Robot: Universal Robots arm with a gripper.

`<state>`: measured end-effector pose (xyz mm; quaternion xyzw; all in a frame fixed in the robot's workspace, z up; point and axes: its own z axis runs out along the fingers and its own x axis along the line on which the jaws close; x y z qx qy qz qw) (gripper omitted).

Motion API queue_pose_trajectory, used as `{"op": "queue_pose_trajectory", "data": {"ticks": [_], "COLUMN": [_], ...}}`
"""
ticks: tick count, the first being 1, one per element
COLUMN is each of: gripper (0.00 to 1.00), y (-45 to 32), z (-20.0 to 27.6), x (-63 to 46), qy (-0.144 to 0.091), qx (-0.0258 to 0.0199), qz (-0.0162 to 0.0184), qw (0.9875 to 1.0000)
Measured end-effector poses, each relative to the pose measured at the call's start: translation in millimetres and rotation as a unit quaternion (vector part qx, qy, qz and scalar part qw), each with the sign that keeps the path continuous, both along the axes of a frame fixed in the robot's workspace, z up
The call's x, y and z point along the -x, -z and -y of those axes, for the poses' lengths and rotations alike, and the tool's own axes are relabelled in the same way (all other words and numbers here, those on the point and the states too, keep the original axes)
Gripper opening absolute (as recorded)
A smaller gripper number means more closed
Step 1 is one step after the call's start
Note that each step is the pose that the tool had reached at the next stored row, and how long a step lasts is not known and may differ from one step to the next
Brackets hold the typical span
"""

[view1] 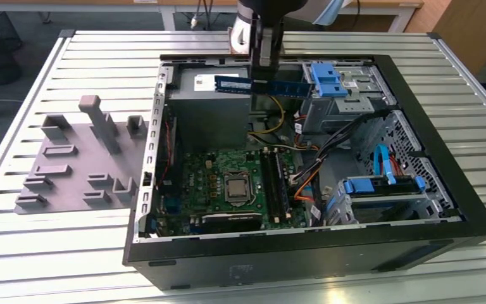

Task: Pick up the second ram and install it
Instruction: 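Insert the second ram into the second slot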

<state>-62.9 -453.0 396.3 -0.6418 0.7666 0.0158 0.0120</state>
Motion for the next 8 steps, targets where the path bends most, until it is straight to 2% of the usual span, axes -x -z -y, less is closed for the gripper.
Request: {"op": "queue_pose_trajectory", "data": {"ticks": [5,8], "gripper": [0.14,0.14], "y": [0.2,0.2], "z": [0.0,0.0], "x": [0.0,0.0], "qy": [0.016,0.017], "qx": [0.0002,0.0002], "qz": [0.0000,0.0000], "qw": [0.9999,0.9999]}}
